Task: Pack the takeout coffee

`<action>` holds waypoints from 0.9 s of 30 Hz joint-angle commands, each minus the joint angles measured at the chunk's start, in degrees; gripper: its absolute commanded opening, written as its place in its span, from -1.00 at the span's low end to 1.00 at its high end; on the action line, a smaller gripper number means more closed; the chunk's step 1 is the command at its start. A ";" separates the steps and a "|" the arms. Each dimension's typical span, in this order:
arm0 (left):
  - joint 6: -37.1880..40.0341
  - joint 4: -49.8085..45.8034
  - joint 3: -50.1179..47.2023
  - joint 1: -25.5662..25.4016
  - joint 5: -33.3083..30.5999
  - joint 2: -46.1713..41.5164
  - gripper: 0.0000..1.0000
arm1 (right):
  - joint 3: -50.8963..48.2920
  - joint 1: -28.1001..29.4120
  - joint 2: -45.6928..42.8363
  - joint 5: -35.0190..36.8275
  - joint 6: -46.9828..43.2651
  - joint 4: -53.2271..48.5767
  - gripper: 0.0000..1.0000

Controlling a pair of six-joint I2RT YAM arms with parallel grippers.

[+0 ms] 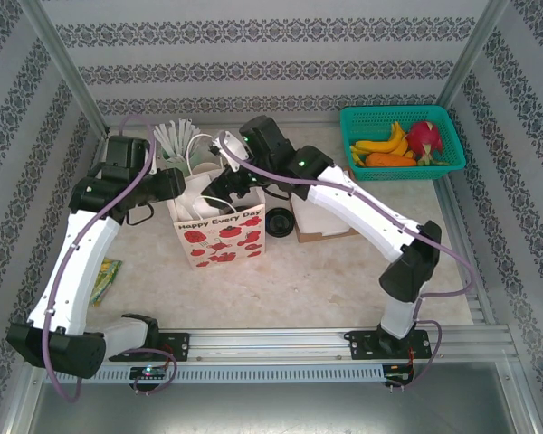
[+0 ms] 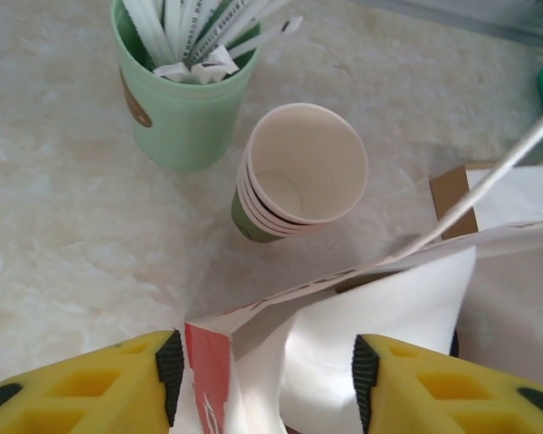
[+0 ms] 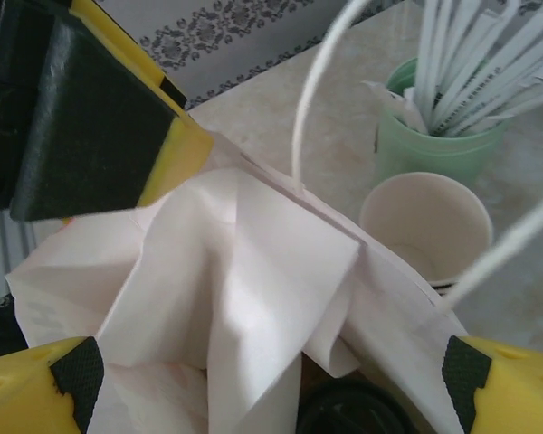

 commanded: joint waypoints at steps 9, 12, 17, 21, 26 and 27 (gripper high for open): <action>7.46 -7.53 3.26 0.30 3.99 1.91 -0.04 | -12.10 -2.90 -8.64 9.68 4.33 9.15 0.96; 8.15 -8.08 2.43 0.00 1.94 2.58 -0.05 | -14.08 -3.41 -9.58 13.94 5.13 8.24 0.96; 8.24 -10.18 1.34 -0.58 -0.09 5.11 -0.17 | -16.90 -4.25 -10.27 17.50 7.61 5.85 0.96; 7.98 -9.56 0.41 -1.14 0.22 5.32 -0.16 | -15.91 -4.52 -9.06 14.14 10.45 1.91 0.94; 7.29 -8.01 2.62 -1.19 0.28 3.38 -0.05 | -12.80 -4.55 -7.26 14.47 13.95 -2.19 0.60; 6.94 -7.54 2.87 -1.20 0.09 2.57 -0.02 | -12.10 -4.54 -6.82 14.17 14.37 -2.82 0.48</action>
